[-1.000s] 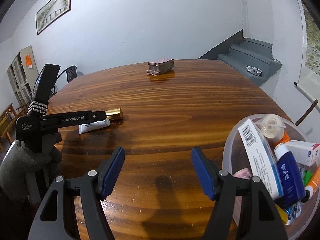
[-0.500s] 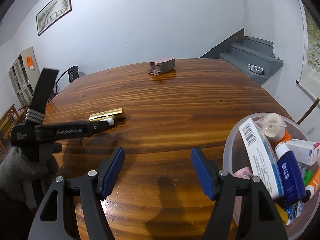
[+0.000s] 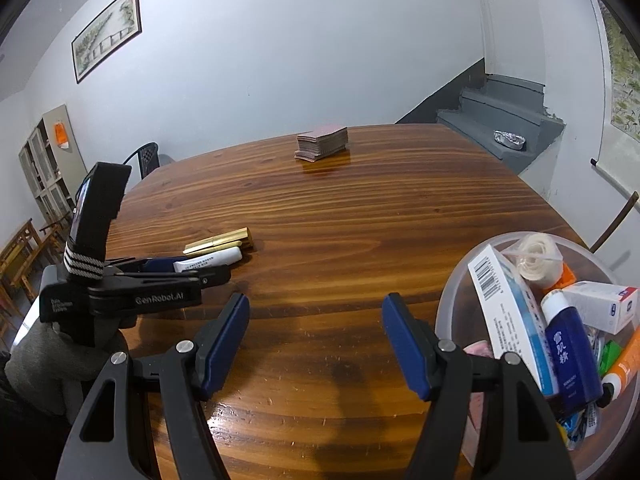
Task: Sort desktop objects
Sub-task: 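Move the left tool to the gold lipstick while the right tool approaches the white tube, then grasp the gold lipstick upright with the left tool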
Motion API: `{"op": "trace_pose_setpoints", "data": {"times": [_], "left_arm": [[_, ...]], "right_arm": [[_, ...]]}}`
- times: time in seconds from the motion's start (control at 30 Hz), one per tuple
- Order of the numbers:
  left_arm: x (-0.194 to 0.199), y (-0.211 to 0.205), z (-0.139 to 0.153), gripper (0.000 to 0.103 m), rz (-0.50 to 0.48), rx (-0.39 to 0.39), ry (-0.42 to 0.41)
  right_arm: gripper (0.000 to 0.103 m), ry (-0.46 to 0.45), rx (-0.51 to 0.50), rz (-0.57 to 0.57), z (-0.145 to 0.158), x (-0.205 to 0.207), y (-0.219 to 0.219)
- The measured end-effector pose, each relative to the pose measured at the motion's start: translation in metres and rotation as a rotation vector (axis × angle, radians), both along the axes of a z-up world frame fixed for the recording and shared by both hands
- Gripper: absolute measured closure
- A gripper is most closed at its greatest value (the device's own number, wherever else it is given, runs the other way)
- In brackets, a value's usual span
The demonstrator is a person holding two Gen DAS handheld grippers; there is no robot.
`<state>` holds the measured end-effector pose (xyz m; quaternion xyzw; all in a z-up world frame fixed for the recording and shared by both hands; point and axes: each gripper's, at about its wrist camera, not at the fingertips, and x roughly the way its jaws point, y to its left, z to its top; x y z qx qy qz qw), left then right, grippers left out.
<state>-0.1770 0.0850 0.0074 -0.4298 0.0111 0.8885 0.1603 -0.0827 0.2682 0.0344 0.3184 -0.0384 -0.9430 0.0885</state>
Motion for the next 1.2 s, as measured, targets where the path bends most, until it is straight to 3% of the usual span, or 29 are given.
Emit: {"op": "trace_pose_setpoints", "data": {"times": [0.13,0.23,0.4,0.73,0.87,1.07,1.2], "left_arm": [[0.013,0.011,0.001,0.036,-0.133,0.009,-0.03],[0.024,0.021,0.003,0.035,-0.178,-0.033,-0.016],[0.01,0.022,0.003,0.035,-0.115,-0.027,-0.013],[-0.007,0.016,0.0,0.035,-0.017,0.067,-0.039],[-0.012,-0.003,0.004,0.035,0.046,0.156,-0.074],[-0.017,-0.018,0.014,0.035,0.118,0.215,-0.042],[-0.028,-0.018,0.017,0.035,0.157,0.185,-0.022]], "right_arm": [[0.03,-0.004,-0.006,-0.008,0.001,0.0,0.002],[0.03,0.001,-0.007,-0.008,0.002,0.001,0.003],[0.03,0.007,-0.015,-0.005,0.005,0.002,0.004],[0.03,0.008,-0.027,0.002,0.008,0.004,0.005],[0.03,-0.003,-0.022,0.013,0.005,0.003,0.002],[0.03,-0.015,-0.019,0.015,0.0,0.001,0.001],[0.03,-0.019,-0.014,0.013,-0.002,0.0,0.0]]}}
